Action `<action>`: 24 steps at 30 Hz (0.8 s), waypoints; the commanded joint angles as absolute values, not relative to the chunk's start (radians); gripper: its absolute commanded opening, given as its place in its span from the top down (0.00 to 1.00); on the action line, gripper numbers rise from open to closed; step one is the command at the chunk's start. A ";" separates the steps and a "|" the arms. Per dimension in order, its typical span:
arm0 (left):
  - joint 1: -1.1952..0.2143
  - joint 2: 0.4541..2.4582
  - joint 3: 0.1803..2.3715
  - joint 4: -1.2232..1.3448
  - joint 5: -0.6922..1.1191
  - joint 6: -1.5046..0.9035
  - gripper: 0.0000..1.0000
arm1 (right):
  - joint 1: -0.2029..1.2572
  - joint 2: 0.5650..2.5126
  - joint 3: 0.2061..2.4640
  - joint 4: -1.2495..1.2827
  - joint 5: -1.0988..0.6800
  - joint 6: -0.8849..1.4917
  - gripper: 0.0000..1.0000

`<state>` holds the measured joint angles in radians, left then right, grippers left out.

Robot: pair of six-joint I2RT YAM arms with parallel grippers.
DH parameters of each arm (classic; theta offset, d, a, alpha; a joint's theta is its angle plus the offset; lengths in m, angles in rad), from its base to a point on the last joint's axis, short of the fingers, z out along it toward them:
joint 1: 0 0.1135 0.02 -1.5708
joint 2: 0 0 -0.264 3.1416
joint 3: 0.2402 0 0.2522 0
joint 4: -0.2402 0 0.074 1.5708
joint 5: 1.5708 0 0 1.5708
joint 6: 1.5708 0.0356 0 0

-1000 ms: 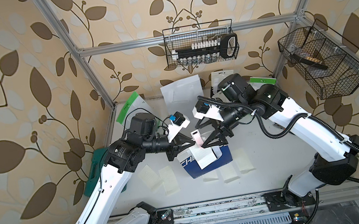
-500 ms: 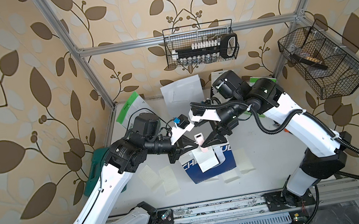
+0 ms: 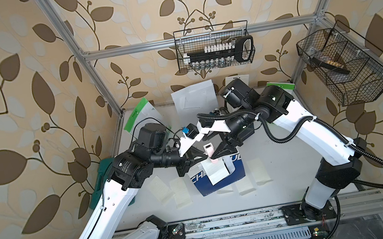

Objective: Staple the receipts to the bags
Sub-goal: Staple the receipt to the takeout bag.

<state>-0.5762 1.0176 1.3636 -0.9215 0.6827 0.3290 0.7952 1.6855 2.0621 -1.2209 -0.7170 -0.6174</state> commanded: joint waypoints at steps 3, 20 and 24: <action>-0.587 0.994 1.370 -0.760 0.694 0.326 1.00 | 0.822 1.662 1.921 -1.154 -0.718 -0.607 0.24; -0.586 0.960 1.400 -0.694 0.755 0.255 1.00 | 0.783 1.566 1.719 -0.878 -0.763 -0.483 1.00; -0.586 0.966 1.407 -0.726 0.741 0.266 1.00 | 0.762 1.553 1.717 -0.813 -0.740 -0.412 0.71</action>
